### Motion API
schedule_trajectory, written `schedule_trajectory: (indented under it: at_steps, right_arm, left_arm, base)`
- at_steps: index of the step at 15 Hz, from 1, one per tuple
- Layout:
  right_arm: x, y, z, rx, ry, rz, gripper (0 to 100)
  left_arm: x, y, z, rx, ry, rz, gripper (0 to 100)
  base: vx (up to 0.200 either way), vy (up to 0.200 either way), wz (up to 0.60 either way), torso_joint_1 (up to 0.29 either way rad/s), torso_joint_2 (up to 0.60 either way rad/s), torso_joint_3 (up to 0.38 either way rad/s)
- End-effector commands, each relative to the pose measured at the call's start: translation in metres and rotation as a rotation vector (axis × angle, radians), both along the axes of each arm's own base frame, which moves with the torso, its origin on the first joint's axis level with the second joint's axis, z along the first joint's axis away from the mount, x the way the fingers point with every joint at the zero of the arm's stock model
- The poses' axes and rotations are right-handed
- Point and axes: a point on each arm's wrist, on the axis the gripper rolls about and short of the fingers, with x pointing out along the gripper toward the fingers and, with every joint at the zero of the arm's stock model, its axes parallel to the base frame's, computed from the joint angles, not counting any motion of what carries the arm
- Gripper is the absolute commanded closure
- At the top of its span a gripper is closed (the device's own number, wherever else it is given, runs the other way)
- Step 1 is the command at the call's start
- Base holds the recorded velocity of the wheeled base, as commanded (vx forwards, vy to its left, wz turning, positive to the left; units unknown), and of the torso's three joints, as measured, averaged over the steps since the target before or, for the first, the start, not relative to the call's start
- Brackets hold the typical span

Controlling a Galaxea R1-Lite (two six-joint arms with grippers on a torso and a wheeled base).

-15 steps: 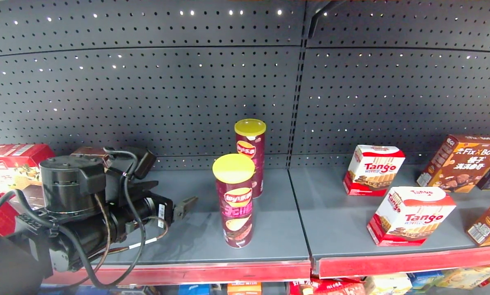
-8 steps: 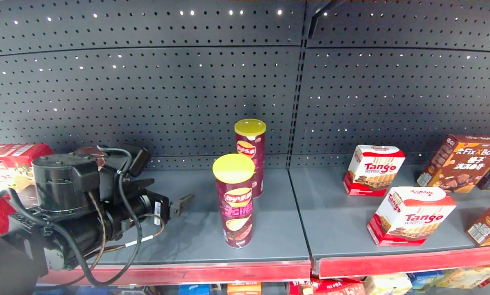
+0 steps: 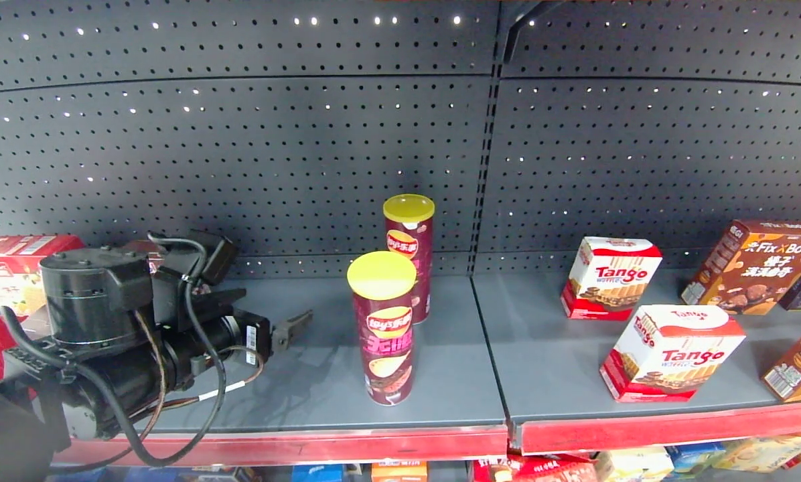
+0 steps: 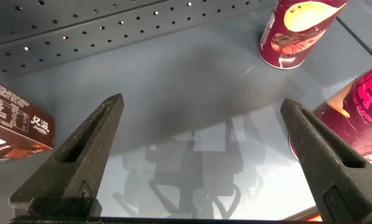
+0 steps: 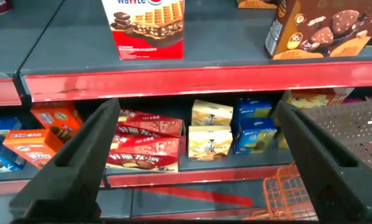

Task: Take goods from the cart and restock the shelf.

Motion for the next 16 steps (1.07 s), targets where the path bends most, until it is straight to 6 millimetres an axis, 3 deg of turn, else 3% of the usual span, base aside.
schedule_trajectory:
  at_steps: [1,9,11,16]
  right_arm:
    - [0.000,0.000,0.000,0.000,0.004,0.000,0]
    - [0.000,0.000,0.000,-0.002,0.003,0.008,0]
    - [-0.005,-0.002,-0.001,-0.003,-0.071,0.109,0]
    - [-0.007,-0.001,-0.001,-0.002,-0.100,0.079,0]
  left_arm:
    - [-0.001,0.000,0.001,-0.001,-0.004,0.001,0]
    - [-0.002,0.009,0.000,0.000,-0.001,0.030,0]
    - [-0.005,0.010,-0.001,0.001,0.004,0.030,0]
    - [-0.011,0.010,-0.002,0.004,0.008,0.025,0]
  base:
    - [0.000,0.000,0.00,0.000,0.00,0.000]
    - [0.000,0.000,0.00,0.000,0.00,0.000]
    - [0.000,0.000,0.00,0.000,0.00,0.000]
    - [0.000,0.000,0.00,0.000,0.00,0.000]
